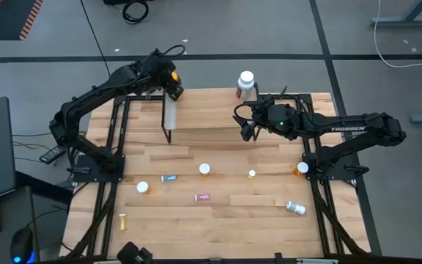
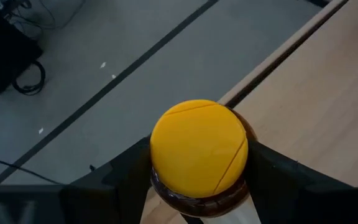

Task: Pick and place medicine bottles onto shelf by color
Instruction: Put the large yellow pill bottle on the shelf, then put the middle large orange pill bottle on the shelf

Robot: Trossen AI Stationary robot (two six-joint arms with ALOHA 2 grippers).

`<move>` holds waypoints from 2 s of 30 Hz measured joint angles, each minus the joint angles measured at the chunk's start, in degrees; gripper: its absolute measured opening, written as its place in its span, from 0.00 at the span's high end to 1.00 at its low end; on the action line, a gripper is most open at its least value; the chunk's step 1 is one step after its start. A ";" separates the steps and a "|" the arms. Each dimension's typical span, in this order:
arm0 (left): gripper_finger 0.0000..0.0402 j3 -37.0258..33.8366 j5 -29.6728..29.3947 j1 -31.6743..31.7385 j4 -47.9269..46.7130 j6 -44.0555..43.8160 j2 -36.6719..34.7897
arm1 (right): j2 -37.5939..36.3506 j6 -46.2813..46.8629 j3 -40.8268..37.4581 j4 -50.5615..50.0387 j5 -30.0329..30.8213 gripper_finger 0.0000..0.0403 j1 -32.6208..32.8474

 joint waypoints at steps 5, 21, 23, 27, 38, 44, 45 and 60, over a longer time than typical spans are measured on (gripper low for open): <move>0.42 0.24 -0.37 0.08 1.36 -0.28 2.12 | 0.00 1.37 0.00 -0.91 -0.07 0.14 0.00; 0.36 0.13 -0.23 -0.57 0.58 -2.16 2.04 | 0.00 2.38 0.00 -2.84 -0.09 0.14 0.00; 0.33 0.13 -0.17 -0.55 0.48 -2.12 2.04 | 0.00 2.38 0.00 -2.86 -0.08 0.14 0.00; 0.29 0.13 -0.45 -0.55 0.69 -1.11 2.04 | 0.00 2.38 0.00 -2.85 -0.07 0.14 0.00; 0.22 6.74 -0.46 -1.19 -2.67 0.51 2.24 | 0.02 2.39 0.00 -2.82 0.02 0.14 0.00; 0.22 9.87 -0.69 -3.01 -6.86 0.81 2.24 | 0.02 3.13 0.00 -2.72 0.07 0.14 0.00; 0.22 10.40 -0.69 -3.60 -7.58 1.06 2.24 | 0.02 3.52 0.00 -2.63 0.07 0.14 0.00; 0.22 0.92 -0.68 -15.98 -1.20 0.64 -9.36 | 0.01 2.46 0.00 -1.92 0.17 0.14 0.33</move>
